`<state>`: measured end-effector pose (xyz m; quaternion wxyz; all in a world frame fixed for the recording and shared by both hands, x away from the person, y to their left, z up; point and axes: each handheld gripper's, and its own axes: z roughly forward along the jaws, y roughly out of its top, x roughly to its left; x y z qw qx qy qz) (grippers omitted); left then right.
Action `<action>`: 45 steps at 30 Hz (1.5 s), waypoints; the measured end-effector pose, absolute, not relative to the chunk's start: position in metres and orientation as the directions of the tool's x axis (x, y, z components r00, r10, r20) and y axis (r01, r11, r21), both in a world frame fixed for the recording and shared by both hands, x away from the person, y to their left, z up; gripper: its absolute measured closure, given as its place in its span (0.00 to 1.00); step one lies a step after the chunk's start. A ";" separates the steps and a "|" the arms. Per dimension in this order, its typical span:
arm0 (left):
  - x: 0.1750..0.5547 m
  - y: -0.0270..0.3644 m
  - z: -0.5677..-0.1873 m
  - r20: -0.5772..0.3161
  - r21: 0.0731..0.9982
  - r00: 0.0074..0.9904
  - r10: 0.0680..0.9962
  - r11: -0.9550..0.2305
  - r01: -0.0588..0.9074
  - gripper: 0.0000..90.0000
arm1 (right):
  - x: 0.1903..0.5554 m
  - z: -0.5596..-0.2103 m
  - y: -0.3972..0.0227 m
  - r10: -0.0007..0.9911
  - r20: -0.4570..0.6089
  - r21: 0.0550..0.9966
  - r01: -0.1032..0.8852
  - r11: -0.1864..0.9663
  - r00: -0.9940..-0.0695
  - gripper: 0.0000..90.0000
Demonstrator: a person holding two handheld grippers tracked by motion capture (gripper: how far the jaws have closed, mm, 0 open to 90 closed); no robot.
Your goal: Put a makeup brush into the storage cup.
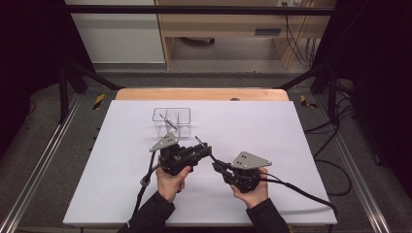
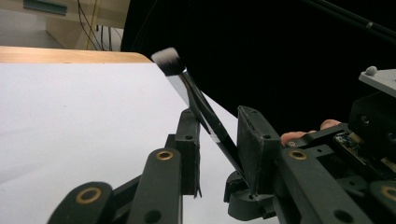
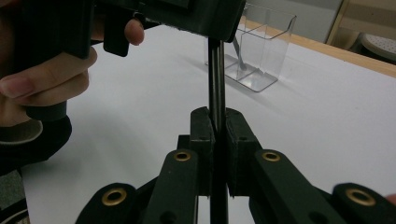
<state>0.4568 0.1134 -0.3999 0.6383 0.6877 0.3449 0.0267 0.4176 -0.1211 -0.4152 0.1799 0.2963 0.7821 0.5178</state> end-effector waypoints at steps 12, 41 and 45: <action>0.454 0.114 -0.400 -0.421 0.893 0.763 0.491 0.077 0.443 0.81 | 0.418 -0.415 -0.121 0.639 0.040 0.916 0.284 0.285 -0.769 0.93; 0.441 0.109 -0.392 -0.370 0.923 0.814 0.447 0.078 0.377 0.92 | 0.419 -0.417 -0.118 0.631 0.060 0.906 0.307 0.291 -0.774 0.88; 0.442 0.111 -0.389 -0.344 0.932 0.812 0.471 0.066 0.356 0.92 | 0.419 -0.418 -0.117 0.629 0.071 0.901 0.320 0.292 -0.774 0.79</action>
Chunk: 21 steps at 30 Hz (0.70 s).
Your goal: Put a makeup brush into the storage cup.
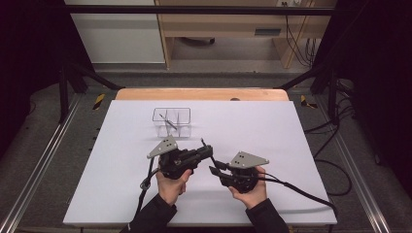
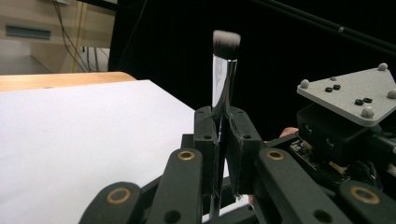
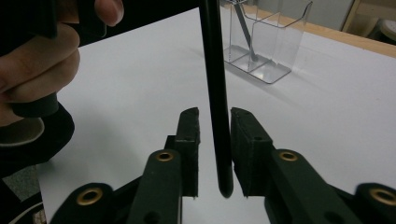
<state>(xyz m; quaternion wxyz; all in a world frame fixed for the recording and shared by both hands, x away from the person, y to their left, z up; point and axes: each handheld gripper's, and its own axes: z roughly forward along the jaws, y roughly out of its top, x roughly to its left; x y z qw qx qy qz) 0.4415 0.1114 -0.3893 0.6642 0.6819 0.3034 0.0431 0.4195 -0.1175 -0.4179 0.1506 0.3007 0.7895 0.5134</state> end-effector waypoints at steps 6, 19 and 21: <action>0.444 0.116 -0.389 -0.323 0.935 0.801 0.504 0.041 0.352 0.92 | 0.421 -0.416 -0.119 0.646 0.092 0.901 0.340 0.270 -0.758 0.62; 0.445 0.135 -0.387 -0.276 0.941 0.781 0.560 -0.007 0.337 0.92 | 0.422 -0.411 -0.124 0.687 0.116 0.906 0.359 0.222 -0.717 0.31; 0.445 0.142 -0.386 -0.273 0.942 0.774 0.572 -0.006 0.337 0.92 | 0.423 -0.411 -0.127 0.694 0.124 0.904 0.368 0.216 -0.709 0.28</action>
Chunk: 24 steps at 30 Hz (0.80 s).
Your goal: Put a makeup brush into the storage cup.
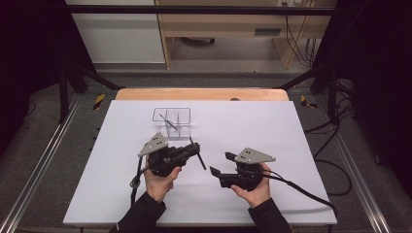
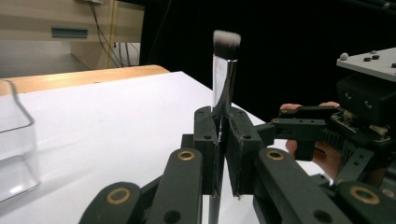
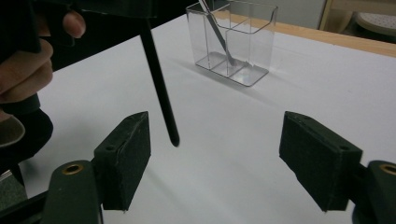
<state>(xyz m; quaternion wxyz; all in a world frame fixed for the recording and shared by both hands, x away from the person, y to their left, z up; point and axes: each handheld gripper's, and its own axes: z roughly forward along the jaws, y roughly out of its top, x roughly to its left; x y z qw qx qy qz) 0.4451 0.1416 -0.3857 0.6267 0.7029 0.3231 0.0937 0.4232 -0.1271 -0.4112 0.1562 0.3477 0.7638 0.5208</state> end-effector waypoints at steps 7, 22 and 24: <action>0.446 0.159 -0.383 -0.267 0.940 0.756 0.597 -0.010 0.340 0.92 | 0.426 -0.411 -0.137 0.723 0.129 0.901 0.385 0.201 -0.678 0.21; 0.447 0.189 -0.381 -0.244 0.941 0.709 0.662 -0.016 0.339 0.92 | 0.431 -0.410 -0.165 0.790 0.126 0.898 0.408 0.166 -0.600 0.18; 0.447 0.193 -0.381 -0.240 0.942 0.702 0.671 -0.014 0.336 0.92 | 0.431 -0.410 -0.169 0.803 0.115 0.897 0.408 0.169 -0.585 0.18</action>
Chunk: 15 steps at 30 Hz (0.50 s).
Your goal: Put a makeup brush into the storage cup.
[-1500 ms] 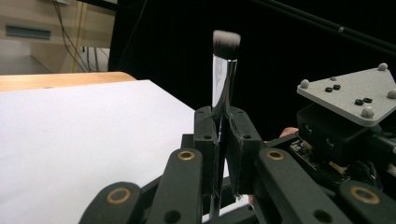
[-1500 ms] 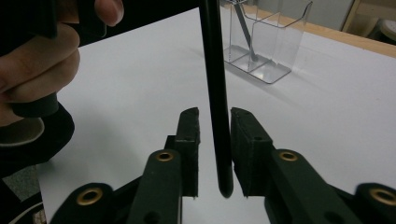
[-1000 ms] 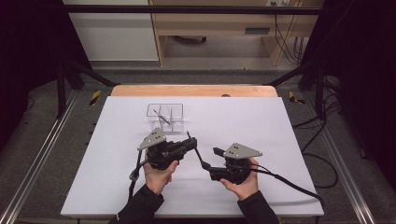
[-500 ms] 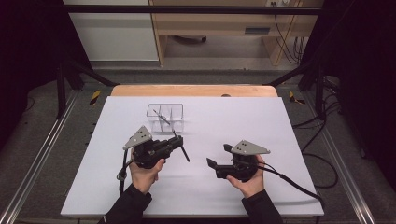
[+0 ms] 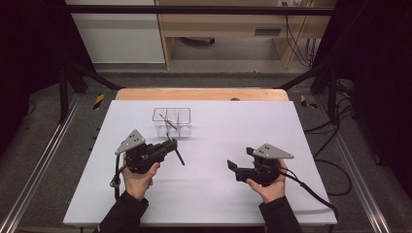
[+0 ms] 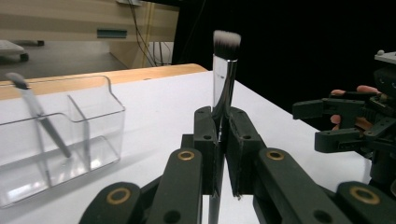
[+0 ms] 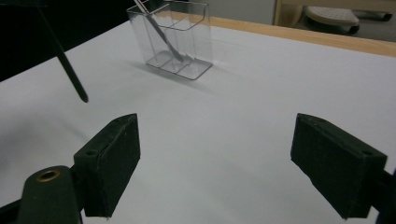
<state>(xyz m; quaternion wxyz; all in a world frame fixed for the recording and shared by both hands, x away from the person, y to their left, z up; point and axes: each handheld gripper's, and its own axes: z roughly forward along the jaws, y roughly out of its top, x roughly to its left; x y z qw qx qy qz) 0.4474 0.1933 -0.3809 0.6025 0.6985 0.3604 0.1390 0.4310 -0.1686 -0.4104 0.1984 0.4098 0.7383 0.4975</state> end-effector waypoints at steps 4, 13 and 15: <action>0.448 0.200 -0.380 -0.232 0.942 0.685 0.690 -0.016 0.336 0.92 | 0.432 -0.411 -0.175 0.816 0.112 0.895 0.414 0.165 -0.567 0.17; 0.452 0.207 -0.376 -0.214 0.943 0.651 0.729 -0.020 0.332 0.92 | 0.434 -0.413 -0.186 0.845 0.103 0.887 0.433 0.161 -0.525 0.15; 0.453 0.207 -0.375 -0.213 0.943 0.648 0.731 -0.020 0.332 0.92 | 0.434 -0.412 -0.188 0.853 0.093 0.884 0.436 0.166 -0.513 0.14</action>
